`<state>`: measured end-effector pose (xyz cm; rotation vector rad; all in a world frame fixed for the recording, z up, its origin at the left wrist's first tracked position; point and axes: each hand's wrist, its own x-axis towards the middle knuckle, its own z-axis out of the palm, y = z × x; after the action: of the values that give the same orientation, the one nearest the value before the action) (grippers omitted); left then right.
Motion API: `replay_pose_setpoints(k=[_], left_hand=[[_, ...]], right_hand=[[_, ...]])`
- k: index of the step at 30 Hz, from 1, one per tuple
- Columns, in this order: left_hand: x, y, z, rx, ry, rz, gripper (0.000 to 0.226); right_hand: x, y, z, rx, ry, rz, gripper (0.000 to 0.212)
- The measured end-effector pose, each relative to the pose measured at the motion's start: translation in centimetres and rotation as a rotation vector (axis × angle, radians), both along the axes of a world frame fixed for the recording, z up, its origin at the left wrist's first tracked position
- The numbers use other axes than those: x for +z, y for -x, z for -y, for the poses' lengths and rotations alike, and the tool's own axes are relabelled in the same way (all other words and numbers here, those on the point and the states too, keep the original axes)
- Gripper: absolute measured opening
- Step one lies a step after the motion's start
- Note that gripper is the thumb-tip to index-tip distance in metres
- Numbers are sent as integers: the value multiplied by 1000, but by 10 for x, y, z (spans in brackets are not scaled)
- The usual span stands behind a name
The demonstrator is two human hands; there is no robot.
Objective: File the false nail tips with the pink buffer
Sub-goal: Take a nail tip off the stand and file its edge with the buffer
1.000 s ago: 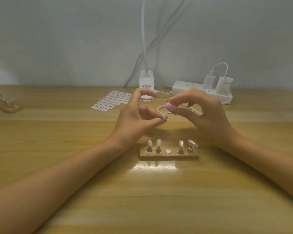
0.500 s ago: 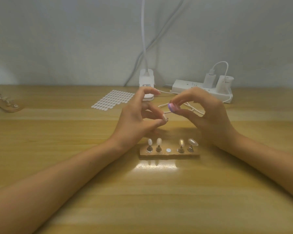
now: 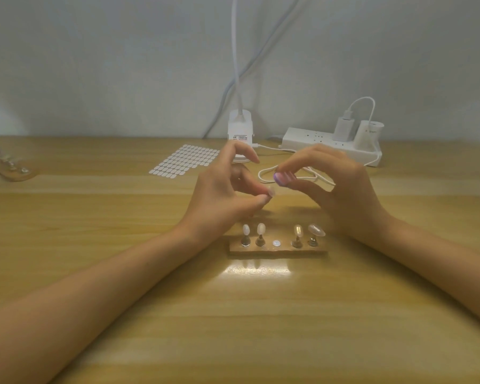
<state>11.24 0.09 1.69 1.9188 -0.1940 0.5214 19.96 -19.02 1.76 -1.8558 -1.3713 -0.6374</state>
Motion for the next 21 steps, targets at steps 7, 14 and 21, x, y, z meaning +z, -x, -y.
replay_pose_setpoints(k=[7,14,21], left_hand=[[0,0,0,-20,-20,14,45],[0,0,1,-48,-32,15,43],[0,1,0,-42,-61,37,42]], right_hand=[[1,0,-1,-3,-8,-9,9],[0,-1,0,6,11,-23,9],[1,-1,2,9,5,-38,14]])
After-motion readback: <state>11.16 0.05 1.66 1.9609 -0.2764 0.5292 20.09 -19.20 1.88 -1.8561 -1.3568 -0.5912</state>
